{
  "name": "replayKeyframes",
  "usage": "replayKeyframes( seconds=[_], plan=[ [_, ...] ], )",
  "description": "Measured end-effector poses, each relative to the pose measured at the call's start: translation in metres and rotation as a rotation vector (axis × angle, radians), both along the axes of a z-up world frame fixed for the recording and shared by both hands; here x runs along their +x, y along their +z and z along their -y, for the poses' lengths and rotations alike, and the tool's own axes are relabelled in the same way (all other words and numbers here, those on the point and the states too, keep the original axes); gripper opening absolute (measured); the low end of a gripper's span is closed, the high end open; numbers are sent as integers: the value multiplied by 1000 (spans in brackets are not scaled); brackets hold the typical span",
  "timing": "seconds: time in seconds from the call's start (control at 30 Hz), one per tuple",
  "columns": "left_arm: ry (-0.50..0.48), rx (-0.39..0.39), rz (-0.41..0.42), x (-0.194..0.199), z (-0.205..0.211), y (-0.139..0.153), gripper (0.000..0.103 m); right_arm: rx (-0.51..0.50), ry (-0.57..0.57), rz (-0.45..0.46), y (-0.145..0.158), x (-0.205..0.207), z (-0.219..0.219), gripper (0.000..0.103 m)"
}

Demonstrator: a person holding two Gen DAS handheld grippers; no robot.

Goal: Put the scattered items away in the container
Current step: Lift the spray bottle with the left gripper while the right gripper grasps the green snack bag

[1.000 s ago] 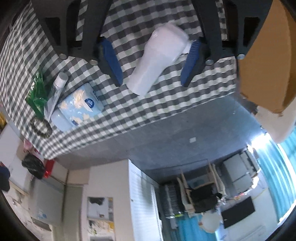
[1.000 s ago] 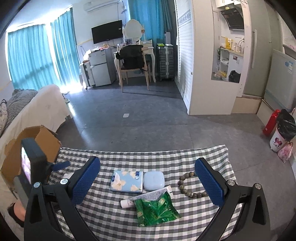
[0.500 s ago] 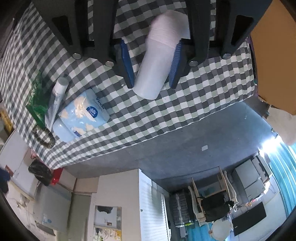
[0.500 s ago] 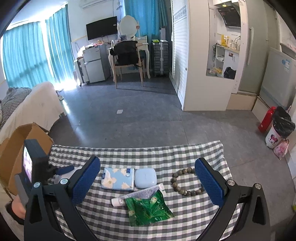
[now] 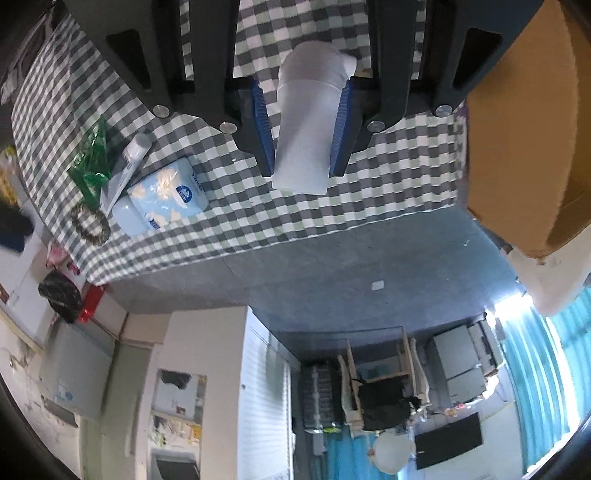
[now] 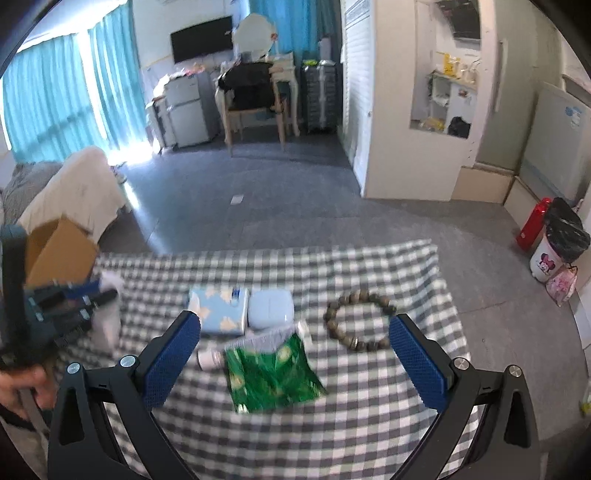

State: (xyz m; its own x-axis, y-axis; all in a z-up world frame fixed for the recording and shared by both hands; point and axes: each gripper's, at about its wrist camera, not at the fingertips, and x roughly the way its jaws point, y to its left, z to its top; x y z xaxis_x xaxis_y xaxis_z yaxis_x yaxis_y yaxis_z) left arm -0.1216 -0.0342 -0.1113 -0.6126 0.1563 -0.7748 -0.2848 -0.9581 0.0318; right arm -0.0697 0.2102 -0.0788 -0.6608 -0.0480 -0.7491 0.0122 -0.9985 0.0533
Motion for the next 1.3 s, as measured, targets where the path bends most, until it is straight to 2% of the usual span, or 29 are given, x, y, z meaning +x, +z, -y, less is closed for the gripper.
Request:
replayKeyframes(
  seconds=[0.17, 0.27, 0.67, 0.73, 0.77, 0.87, 0.93, 0.97, 1.0, 1.1, 1.17, 1.3],
  plan=[
    [27, 17, -20, 14, 4, 10, 30, 15, 111, 67, -28, 5, 12, 103],
    [42, 23, -28, 20, 2, 14, 30, 17, 140, 85, -39, 3, 17, 103],
    [96, 9, -42, 32, 5, 23, 29, 29, 149, 155, -78, -21, 19, 100],
    [98, 4, -44, 33, 5, 23, 29, 18, 147, 174, -83, -23, 16, 89],
    [99, 2, -45, 33, 5, 23, 29, 7, 149, 183, -86, -24, 15, 77],
    [102, 2, -44, 34, 5, 23, 28, 13, 154, 197, -89, -23, 16, 74],
    [104, 3, -45, 35, 6, 24, 28, 8, 156, 195, -86, -22, 15, 67],
    [105, 4, -46, 35, 7, 24, 28, 8, 153, 189, -83, -21, 15, 47],
    [106, 5, -47, 36, 7, 25, 27, 4, 152, 189, -81, -20, 14, 42],
    [109, 11, -51, 37, 9, 28, 26, 11, 159, 206, -78, -21, 13, 39],
    [112, 16, -58, 40, 11, 31, 12, 10, 161, 210, -78, -19, 14, 38],
    [116, 22, -83, 47, 16, 44, 10, 8, 165, 194, -71, -14, 20, 36]
  ],
)
